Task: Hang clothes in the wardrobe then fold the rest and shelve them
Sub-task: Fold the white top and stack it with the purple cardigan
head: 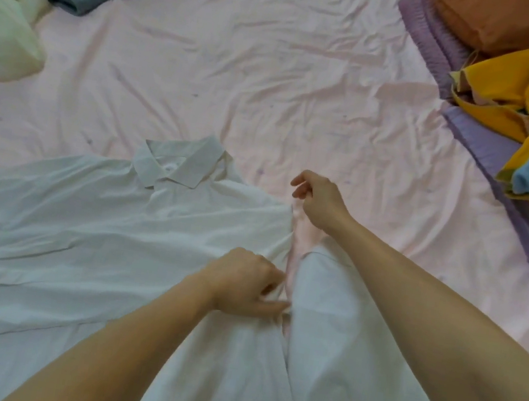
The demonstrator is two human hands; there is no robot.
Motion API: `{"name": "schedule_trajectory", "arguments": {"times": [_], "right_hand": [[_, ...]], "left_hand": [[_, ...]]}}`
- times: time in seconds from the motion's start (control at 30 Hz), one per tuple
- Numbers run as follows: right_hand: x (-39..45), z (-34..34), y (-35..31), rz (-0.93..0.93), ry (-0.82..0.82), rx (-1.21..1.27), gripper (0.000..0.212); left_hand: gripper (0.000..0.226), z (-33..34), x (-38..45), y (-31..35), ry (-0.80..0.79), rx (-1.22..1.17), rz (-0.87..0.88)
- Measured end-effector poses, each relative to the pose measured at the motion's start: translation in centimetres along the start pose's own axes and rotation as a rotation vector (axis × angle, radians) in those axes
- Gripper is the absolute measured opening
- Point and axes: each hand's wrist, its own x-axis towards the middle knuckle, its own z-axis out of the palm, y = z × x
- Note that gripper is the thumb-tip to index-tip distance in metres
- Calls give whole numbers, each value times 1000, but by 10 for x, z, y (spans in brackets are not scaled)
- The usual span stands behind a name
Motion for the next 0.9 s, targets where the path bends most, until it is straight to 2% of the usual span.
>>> {"name": "schedule_trajectory", "arguments": {"times": [0.1, 0.13, 0.17, 0.23, 0.33, 0.37, 0.43, 0.53, 0.6, 0.67, 0.77, 0.83, 0.9], "right_hand": [[6, 14, -6, 42, -136, -14, 42], [8, 22, -10, 26, -187, -21, 39], [6, 31, -14, -12, -228, -51, 36], [-7, 46, -18, -232, -223, -224, 30], [-38, 58, -16, -793, -12, -538, 15], [-49, 61, -15, -895, -20, -597, 11], [-70, 70, -9, -961, -90, -638, 11], [-91, 76, -3, -777, -193, -530, 23], [-86, 75, -12, -505, -148, -356, 29], [-65, 73, -22, -252, -52, -228, 24], [-35, 70, -23, -103, 67, -218, 18], [-24, 71, -20, -20, 1, -295, 24], [-20, 72, -18, 21, -53, -372, 20]], "left_hand": [[27, -17, 4, -28, 508, -184, -292], [16, -23, 7, -42, 602, -226, -394], [8, -29, 10, -57, 625, -238, -469], [25, -37, 17, -83, 553, -189, -538], [44, -43, 26, -109, 444, 5, -504], [47, -44, 28, -115, 409, 42, -458], [47, -43, 31, -121, 268, 50, -368], [36, -33, 35, -119, 138, 1, -287], [33, -27, 38, -119, 166, 37, -297], [28, -24, 41, -122, 191, 55, -392], [21, -22, 44, -124, 182, 83, -441], [18, -19, 44, -125, 175, 84, -401], [10, -18, 45, -126, 172, 65, -384]]}}
